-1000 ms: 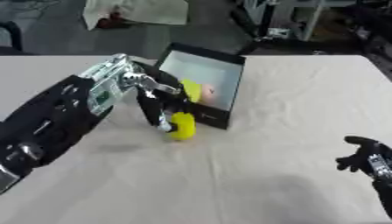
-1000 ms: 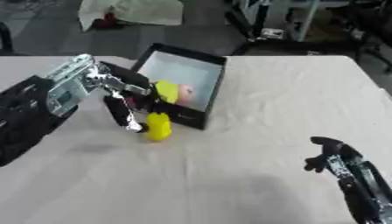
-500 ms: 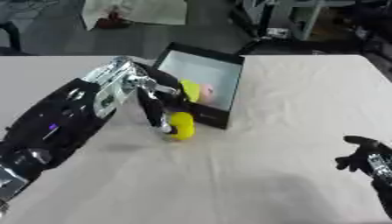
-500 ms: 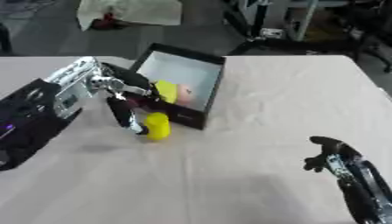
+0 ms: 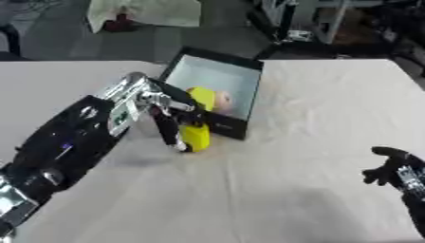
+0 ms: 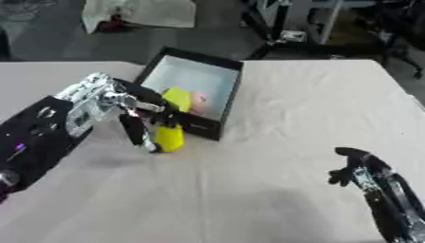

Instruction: Pick up objects on the table and place them in the box.

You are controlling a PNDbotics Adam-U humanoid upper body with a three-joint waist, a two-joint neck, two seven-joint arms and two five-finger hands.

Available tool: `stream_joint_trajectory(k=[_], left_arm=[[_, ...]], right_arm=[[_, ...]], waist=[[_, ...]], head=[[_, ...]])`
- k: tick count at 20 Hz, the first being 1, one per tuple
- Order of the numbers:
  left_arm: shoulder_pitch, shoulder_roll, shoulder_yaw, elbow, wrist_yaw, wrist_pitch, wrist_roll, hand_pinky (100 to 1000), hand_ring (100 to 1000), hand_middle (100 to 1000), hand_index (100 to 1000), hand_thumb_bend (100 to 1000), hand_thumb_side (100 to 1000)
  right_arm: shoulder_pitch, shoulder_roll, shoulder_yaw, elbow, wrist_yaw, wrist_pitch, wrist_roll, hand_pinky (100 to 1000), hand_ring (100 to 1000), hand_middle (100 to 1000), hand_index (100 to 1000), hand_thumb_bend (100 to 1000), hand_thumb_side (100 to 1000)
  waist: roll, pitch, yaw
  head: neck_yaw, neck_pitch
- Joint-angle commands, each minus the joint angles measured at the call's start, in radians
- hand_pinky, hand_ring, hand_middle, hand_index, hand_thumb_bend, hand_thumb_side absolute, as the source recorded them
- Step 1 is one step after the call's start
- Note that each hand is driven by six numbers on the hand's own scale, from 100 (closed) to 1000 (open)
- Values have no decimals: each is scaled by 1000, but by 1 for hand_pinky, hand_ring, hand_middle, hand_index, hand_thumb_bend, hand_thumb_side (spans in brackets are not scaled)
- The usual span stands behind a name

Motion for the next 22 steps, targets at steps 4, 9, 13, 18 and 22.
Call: stream_joint_trajectory(k=[4, 9, 13, 18, 22], left_arm=[[-2, -15, 13, 9, -79, -6, 74, 720, 713, 799, 907, 375, 432], [12, -23, 13, 20, -161, -50, 167, 541, 483, 553, 694, 287, 245], [10, -16, 29, 11, -217, -50, 297, 422, 357, 412, 538, 240, 148], [-3, 14, 50, -41, -237, -12, 420, 359, 300, 351, 474, 229, 123], [-49, 67, 78, -146, -182, 27, 389, 379, 313, 368, 492, 224, 131]], right_arm=[[-10, -11, -1, -14, -3, -1, 2, 688, 490, 322, 757, 100, 745], [-11, -11, -1, -14, -3, -1, 2, 688, 490, 322, 757, 100, 745], [-11, -11, -1, -14, -3, -1, 2, 688, 490, 322, 757, 100, 745], [-10, -12, -1, -14, -4, -1, 1, 687, 490, 322, 757, 100, 743], [-7, -12, -3, -13, -4, 0, 0, 687, 490, 321, 757, 100, 747]], waist=[[-2, -11, -2], [-2, -10, -3], [-2, -11, -1], [-2, -13, 0], [-1, -15, 3]], head=[[-2, -2], [-2, -2], [-1, -2], [-3, -2], [-7, -2]])
